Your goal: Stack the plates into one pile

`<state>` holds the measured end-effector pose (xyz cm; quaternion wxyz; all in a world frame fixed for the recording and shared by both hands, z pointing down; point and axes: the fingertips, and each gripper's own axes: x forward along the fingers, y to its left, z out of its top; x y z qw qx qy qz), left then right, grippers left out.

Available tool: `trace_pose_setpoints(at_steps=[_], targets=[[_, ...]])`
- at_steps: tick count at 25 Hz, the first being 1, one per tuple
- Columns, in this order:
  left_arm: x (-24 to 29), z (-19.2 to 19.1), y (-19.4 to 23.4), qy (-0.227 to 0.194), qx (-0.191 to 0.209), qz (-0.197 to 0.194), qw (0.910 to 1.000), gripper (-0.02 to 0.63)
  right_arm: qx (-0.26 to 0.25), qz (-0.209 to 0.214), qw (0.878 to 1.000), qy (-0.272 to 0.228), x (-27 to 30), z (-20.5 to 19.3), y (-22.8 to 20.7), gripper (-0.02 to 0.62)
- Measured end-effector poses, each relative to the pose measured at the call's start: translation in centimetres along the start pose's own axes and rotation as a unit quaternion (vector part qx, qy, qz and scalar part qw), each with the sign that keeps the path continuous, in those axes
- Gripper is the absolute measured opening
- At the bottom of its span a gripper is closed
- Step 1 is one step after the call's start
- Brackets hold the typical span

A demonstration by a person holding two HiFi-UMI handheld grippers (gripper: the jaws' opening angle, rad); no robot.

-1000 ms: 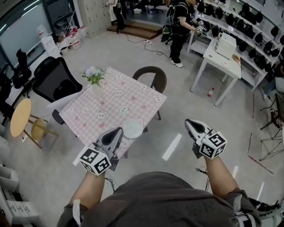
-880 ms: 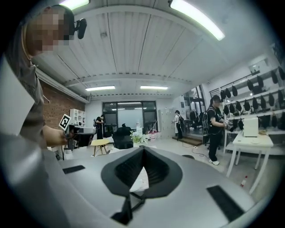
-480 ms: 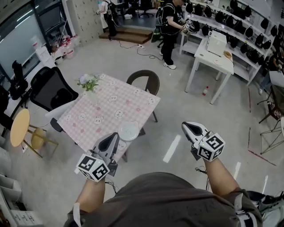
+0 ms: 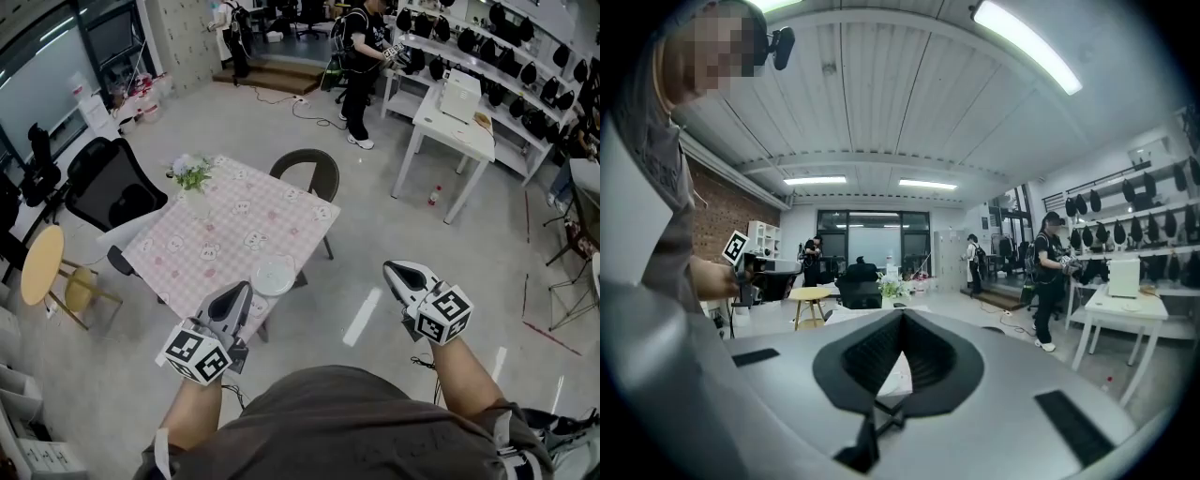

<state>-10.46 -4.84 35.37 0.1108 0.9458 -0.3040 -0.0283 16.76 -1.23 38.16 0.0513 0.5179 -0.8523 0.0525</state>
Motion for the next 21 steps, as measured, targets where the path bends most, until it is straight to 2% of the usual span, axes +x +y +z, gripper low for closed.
trace_pose_setpoints(at_steps=[21], targets=[[-0.49, 0.17, -0.16, -0.002, -0.005, 0.0, 1.0, 0.006, -0.008, 0.008, 1.0, 0.009, 0.12, 0.33, 0.62, -0.009]])
